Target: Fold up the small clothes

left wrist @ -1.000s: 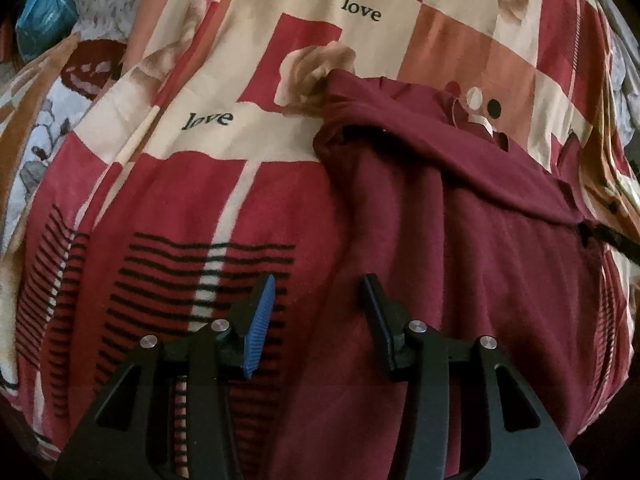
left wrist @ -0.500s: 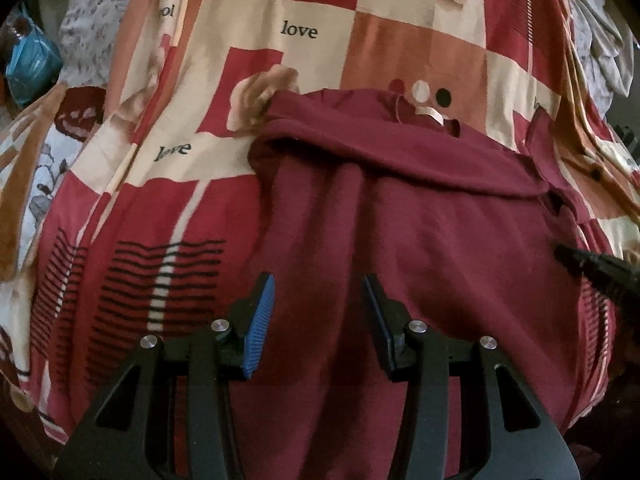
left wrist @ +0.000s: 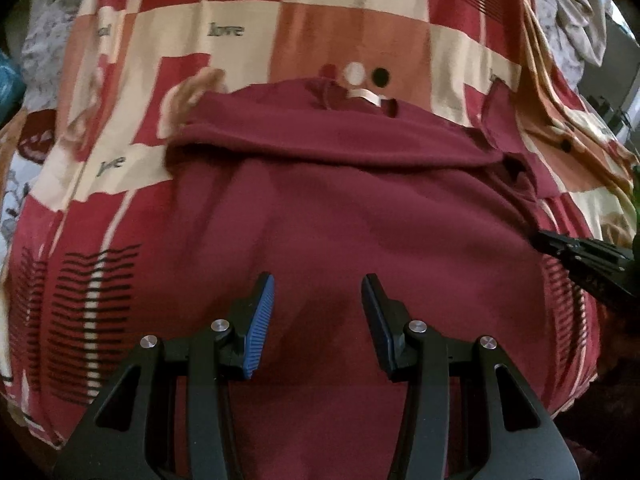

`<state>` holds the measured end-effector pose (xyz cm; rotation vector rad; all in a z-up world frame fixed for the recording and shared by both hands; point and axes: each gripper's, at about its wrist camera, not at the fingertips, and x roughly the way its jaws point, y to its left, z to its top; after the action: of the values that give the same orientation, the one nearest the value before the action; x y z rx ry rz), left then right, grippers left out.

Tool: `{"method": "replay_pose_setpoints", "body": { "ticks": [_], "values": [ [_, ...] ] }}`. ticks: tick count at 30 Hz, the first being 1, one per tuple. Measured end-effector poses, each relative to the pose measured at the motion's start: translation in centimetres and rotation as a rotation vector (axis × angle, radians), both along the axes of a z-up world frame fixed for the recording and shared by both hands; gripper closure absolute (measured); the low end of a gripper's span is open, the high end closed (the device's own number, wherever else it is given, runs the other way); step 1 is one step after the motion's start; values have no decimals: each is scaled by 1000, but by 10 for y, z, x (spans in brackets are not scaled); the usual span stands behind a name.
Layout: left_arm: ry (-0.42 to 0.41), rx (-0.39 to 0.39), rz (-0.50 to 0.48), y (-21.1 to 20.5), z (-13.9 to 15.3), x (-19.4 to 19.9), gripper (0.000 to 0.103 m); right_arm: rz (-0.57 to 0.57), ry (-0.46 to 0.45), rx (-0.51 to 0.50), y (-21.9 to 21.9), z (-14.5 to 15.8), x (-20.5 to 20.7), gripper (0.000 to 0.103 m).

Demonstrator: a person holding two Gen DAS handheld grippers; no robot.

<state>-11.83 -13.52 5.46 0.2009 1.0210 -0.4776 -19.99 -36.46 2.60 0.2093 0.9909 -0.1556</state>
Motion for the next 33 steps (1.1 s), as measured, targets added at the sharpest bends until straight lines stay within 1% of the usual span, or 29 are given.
{"method": "replay_pose_setpoints", "body": {
  "ticks": [3, 5, 6, 8, 10, 11, 12, 14, 16, 17, 18, 19, 20, 22, 23, 25, 27, 28, 29, 30, 31, 33],
  "values": [
    [11, -1, -36, -19, -1, 0, 59, -11, 1, 45, -5, 7, -5, 98],
    [20, -4, -48, -32, -3, 3, 59, -39, -11, 57, -9, 17, -9, 97],
    [27, -8, -51, -39, -4, 6, 59, -47, -31, 62, -10, 23, -11, 93],
    [37, -11, -55, -50, -8, 11, 59, -52, -58, 70, -11, 31, -12, 92],
    [35, -1, -54, -59, -12, 17, 59, -44, -74, 75, -9, 33, -5, 85],
    [36, 2, -53, -62, -14, 19, 59, -41, -76, 75, -7, 31, -1, 78],
    [40, 1, -51, -64, -17, 22, 59, -38, -70, 78, -5, 28, 6, 75],
    [42, -1, -43, -66, -22, 25, 59, -30, -58, 86, -2, 20, 18, 75],
    [48, -5, -40, -67, -29, 28, 58, -32, -25, 50, 1, 8, 30, 75],
    [51, -10, -40, -67, -32, 29, 57, -34, -2, 30, 3, 3, 34, 74],
    [45, -19, -42, -67, -34, 29, 52, -34, 28, 18, 2, -4, 37, 74],
    [38, -25, -46, -67, -35, 29, 48, -30, 40, 23, 0, -8, 37, 74],
    [31, -29, -54, -67, -36, 28, 46, -25, 33, 38, -3, -8, 36, 73],
    [27, -33, -62, -68, -38, 28, 43, -17, 32, 73, -14, -1, 33, 72],
    [29, -35, -62, -68, -38, 29, 42, -28, 10, 92, -23, 7, 31, 72],
    [37, -44, -62, -67, -37, 30, 42, -73, -49, 135, -50, 24, 30, 69],
    [45, -56, -59, -66, -37, 31, 41, -146, -86, 120, -76, 34, 36, 56],
    [47, -59, -58, -66, -37, 32, 41, -182, -96, 93, -89, 36, 43, 55],
    [47, -60, -58, -66, -37, 32, 41, -220, -94, 56, -106, 36, 55, 56],
    [45, -59, -60, -66, -37, 31, 41, -241, -88, 44, -117, 35, 64, 56],
    [43, -58, -62, -66, -37, 31, 41, -265, -77, 42, -128, 31, 75, 56],
    [36, -55, -64, -67, -37, 30, 41, -307, -45, 70, -150, 18, 100, 56]
  ]
}}
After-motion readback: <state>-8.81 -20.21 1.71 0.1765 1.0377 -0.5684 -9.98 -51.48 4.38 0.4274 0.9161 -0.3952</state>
